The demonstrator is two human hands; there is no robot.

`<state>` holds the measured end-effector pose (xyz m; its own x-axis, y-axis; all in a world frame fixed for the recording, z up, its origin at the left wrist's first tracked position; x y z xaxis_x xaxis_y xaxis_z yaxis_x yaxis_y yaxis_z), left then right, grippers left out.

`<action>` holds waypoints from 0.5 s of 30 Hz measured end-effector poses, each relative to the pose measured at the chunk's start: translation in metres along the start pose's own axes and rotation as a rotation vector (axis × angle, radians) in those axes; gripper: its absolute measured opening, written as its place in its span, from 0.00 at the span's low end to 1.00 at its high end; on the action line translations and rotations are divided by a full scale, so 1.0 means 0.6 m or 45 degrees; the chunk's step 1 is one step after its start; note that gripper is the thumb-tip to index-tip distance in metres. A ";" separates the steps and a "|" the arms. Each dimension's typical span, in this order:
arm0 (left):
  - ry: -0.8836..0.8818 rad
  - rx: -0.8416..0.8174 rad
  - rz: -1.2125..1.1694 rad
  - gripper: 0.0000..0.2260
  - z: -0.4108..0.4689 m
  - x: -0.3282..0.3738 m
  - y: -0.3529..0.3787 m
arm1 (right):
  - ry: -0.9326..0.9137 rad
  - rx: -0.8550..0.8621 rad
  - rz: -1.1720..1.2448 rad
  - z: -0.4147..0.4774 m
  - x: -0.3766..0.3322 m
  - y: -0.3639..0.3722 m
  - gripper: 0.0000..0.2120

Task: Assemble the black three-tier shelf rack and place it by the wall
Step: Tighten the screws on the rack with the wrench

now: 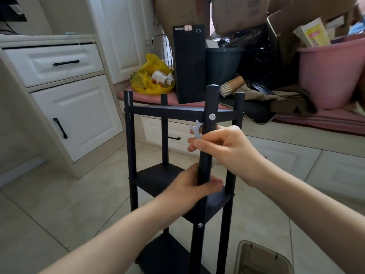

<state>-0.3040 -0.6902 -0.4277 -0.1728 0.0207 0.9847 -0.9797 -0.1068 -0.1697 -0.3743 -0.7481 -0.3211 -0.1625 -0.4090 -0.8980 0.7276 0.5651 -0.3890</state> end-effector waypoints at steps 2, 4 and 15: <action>0.081 0.116 -0.025 0.08 0.005 0.003 0.000 | 0.008 0.033 -0.019 0.003 -0.004 0.003 0.11; 0.138 0.159 -0.024 0.03 0.008 0.009 -0.004 | 0.027 0.054 0.017 0.007 -0.004 -0.002 0.11; 0.221 -0.028 -0.395 0.11 0.008 0.034 -0.001 | -0.116 0.158 0.125 0.007 -0.045 -0.023 0.08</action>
<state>-0.3065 -0.6946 -0.4075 0.1204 0.2179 0.9685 -0.9899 -0.0474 0.1338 -0.3774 -0.7481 -0.2905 -0.0296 -0.4224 -0.9059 0.8147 0.5149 -0.2667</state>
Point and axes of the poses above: each hand's wrist, its own z-axis towards the middle knuckle, its own y-axis out of the palm, x = y × z, the point moved 9 cm from there along z, towards the middle knuckle, and after that the axes turned 9 degrees about y, right-handed, at the moved point
